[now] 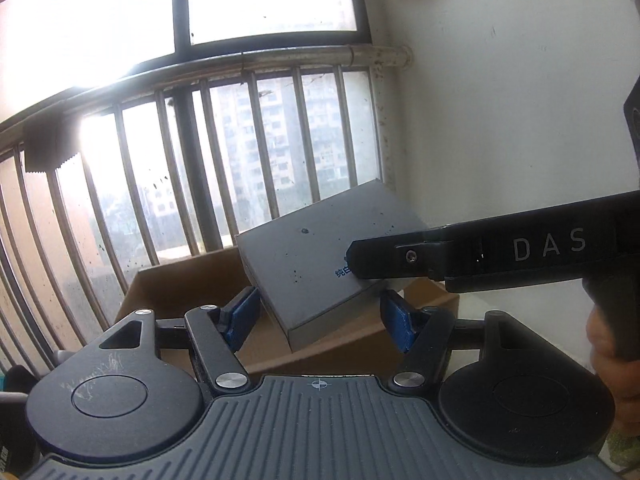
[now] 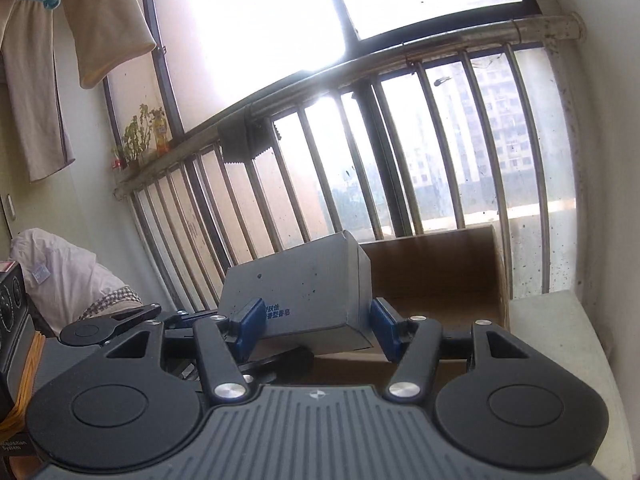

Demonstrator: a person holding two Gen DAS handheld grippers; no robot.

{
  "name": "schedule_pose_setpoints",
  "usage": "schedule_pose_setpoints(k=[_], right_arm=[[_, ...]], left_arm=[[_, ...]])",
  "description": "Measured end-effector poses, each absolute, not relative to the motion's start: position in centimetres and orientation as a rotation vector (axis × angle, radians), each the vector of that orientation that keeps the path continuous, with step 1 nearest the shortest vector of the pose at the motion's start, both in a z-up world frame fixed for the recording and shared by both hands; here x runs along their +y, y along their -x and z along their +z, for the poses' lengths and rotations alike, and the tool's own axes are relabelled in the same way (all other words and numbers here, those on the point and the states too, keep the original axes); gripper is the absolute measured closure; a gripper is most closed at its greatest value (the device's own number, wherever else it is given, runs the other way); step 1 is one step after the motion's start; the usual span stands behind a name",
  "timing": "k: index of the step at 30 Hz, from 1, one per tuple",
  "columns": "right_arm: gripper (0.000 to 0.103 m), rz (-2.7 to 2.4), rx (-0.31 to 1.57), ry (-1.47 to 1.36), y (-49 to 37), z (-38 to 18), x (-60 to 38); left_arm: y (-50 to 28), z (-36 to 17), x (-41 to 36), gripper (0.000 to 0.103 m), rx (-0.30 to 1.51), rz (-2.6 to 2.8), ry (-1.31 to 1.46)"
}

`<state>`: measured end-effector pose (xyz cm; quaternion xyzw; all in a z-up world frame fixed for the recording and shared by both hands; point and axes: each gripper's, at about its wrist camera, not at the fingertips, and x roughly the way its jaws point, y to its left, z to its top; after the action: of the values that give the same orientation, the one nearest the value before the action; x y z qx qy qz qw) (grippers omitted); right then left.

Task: Organize objects
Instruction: 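Lift the white box with the right gripper over the cardboard box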

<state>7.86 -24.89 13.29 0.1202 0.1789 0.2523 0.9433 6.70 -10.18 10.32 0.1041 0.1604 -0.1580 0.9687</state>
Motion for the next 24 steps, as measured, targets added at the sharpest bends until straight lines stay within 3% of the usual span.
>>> schedule_pose_setpoints(k=[10, 24], right_arm=[[0.041, 0.516, 0.542, -0.163, -18.9, 13.7, -23.7], [0.041, 0.442, 0.985, -0.070, -34.1, 7.6, -23.0]], left_arm=[[-16.0, 10.5, -9.7, 0.037, 0.537, -0.322, -0.154], [-30.8, 4.4, -10.8, 0.037, 1.002, -0.356, 0.079]])
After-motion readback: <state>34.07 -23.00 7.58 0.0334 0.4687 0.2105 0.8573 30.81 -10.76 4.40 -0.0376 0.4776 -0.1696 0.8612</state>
